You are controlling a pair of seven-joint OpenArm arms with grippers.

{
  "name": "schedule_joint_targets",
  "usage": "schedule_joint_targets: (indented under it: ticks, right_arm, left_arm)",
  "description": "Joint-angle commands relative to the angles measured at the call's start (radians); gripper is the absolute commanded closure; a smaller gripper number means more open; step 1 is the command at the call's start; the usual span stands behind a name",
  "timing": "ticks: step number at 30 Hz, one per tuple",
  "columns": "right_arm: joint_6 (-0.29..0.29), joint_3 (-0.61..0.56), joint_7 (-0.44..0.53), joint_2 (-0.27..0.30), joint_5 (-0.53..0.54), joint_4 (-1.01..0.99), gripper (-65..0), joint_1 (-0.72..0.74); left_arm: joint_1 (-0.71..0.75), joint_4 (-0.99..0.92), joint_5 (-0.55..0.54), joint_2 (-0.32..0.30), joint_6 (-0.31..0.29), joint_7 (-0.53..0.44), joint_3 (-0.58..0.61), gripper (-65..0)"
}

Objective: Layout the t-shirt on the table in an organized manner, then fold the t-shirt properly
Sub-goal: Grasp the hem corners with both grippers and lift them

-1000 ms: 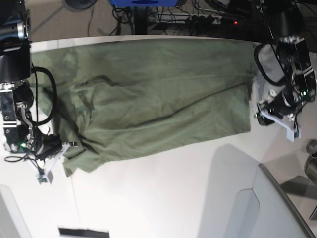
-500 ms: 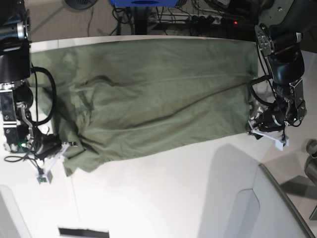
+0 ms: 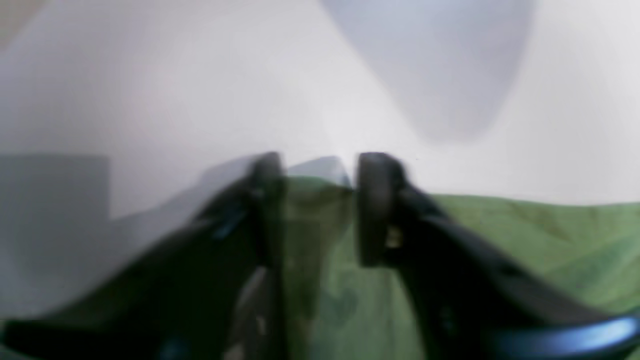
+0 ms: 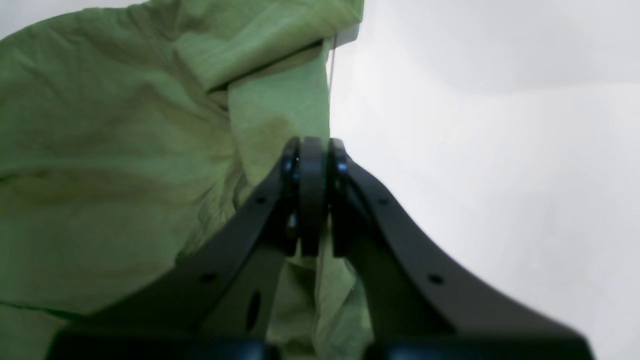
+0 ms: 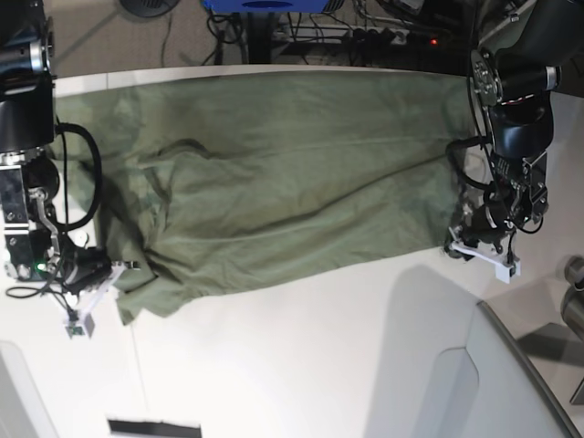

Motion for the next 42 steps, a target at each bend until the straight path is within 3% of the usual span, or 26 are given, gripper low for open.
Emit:
schedule_joint_targets:
  ticks: [1,3,4,12,20,28,36,42]
  right_arm:
    - [0.002,0.005,0.02,0.012,0.003,0.017,0.0,0.026]
    - [0.002,0.005,0.02,0.012,0.003,0.017,0.0,0.026]
    - [0.002,0.005,0.022,0.012,0.003,0.017,0.0,0.026]
    - [0.002,0.005,0.029,0.011,0.003,0.017,0.0,0.027]
    - [0.002,0.005,0.095,0.043,0.001,0.016,0.0,0.055]
    - [0.004,0.003,0.157,0.072,0.001,-0.083,0.0,0.107]
    - [0.14,0.006,0.341,0.109,0.001,-0.196,0.0,0.121]
    - [0.157,0.005,0.427,0.133,0.001,-0.239,0.0,0.139]
  left_arm:
    - [-0.003,-0.004,0.017,-0.001,0.012,0.051,0.003,-10.4]
    - [-0.003,-0.004,0.017,-0.001,0.012,0.051,0.003,-0.5]
    - [-0.003,-0.004,0.017,-0.001,0.012,0.051,0.003,0.0]
    - [-0.038,0.016,0.019,-0.004,0.012,0.069,0.005,0.0]
    - [-0.081,0.218,0.019,-0.007,0.011,0.24,0.005,0.0]
    - [-0.139,0.313,0.019,-0.006,0.012,0.301,0.005,0.0]
    - [-0.153,0.373,0.019,-0.004,0.012,0.301,0.005,0.0]
    - [-0.179,0.393,0.019,-0.006,0.012,0.301,0.005,0.0]
